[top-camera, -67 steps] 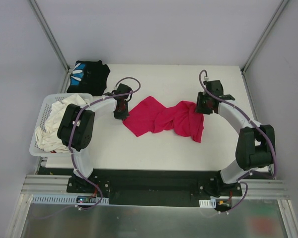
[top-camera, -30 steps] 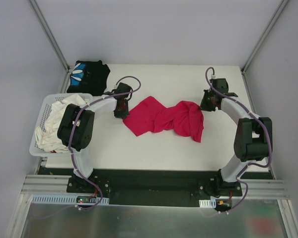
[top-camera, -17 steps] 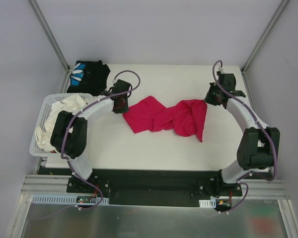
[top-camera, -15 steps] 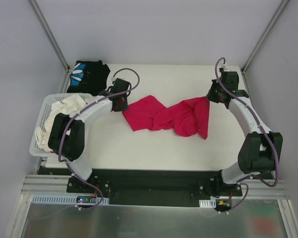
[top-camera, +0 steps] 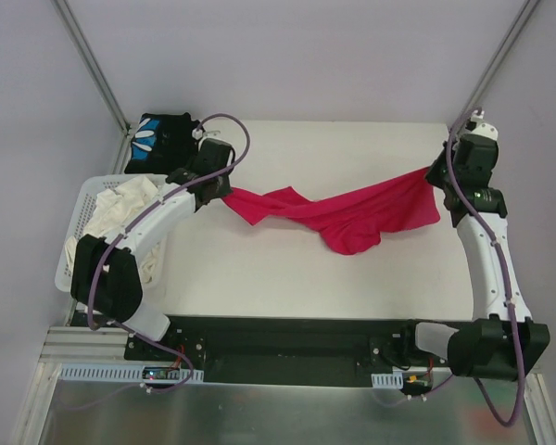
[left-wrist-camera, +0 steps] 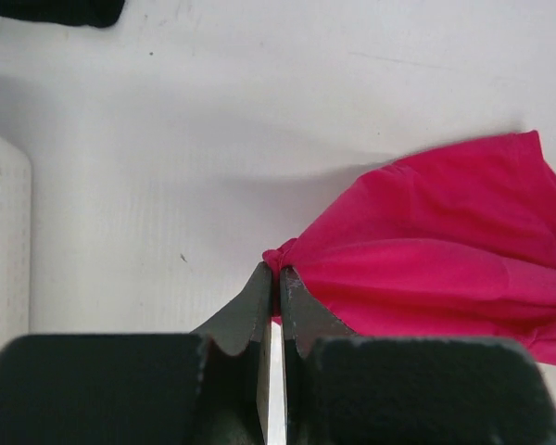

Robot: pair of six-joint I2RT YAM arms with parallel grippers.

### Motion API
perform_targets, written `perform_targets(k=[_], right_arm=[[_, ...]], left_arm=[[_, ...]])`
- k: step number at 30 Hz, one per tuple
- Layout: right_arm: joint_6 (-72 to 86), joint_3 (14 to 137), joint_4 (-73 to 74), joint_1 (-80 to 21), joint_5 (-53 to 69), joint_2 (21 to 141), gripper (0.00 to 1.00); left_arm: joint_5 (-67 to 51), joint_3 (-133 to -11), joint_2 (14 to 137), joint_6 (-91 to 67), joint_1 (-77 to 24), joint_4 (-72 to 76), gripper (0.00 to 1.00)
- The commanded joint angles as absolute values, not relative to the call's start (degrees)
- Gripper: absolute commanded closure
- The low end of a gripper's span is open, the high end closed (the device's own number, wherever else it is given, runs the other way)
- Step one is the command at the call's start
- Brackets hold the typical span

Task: Fold and stack the t-shirts
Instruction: Flatten out the tshirt

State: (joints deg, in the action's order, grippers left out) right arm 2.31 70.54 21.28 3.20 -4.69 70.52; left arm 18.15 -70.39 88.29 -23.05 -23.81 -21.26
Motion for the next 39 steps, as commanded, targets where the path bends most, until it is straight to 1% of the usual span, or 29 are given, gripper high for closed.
perform_targets(k=[1, 6, 12, 14, 17, 19, 24, 30, 34, 39], right_arm=[[4.7, 66.8, 20.1, 4.1, -12.1, 64.4, 0.99], [5.8, 64.3, 20.4, 4.7, -14.8, 60.7, 0.99], [6.7, 63.6, 23.2, 4.8, -6.8, 61.5, 0.99], [7.6, 62.4, 22.9, 4.8, -1.6, 61.4, 0.99], [9.0, 60.6, 25.1, 4.1, 2.1, 59.2, 0.99], [9.4, 59.5, 26.4, 1.9, 1.5, 55.7, 0.99], [9.8, 59.5, 36.0, -2.7, 2.4, 49.4, 0.99], [9.3, 59.9, 47.8, -3.9, 7.6, 42.4, 0.99], [9.0, 57.3, 53.1, -3.9, 13.0, 40.4, 0.98], [8.0, 52.1, 58.4, -3.9, 15.2, 38.1, 0.97]], left_arm=[[21.7, -71.2, 83.9, -21.6, -23.9, -20.6, 1.0], [22.6, -70.7, 82.5, -21.9, -23.9, -20.6, 1.0], [23.6, -70.5, 81.8, -21.7, -23.9, -20.7, 1.0], [23.7, -70.7, 81.7, -21.5, -23.9, -20.7, 1.0], [24.3, -71.4, 80.8, -20.9, -23.9, -21.1, 1.0], [25.4, -72.1, 80.2, -20.6, -23.7, -21.3, 1.0], [25.8, -74.6, 80.0, -20.0, -23.3, -21.9, 1.0], [24.8, -75.1, 80.7, -20.0, -23.3, -22.1, 1.0], [24.4, -75.0, 81.0, -20.0, -23.3, -22.1, 1.0], [24.6, -74.6, 80.2, -20.0, -23.3, -22.1, 1.0]])
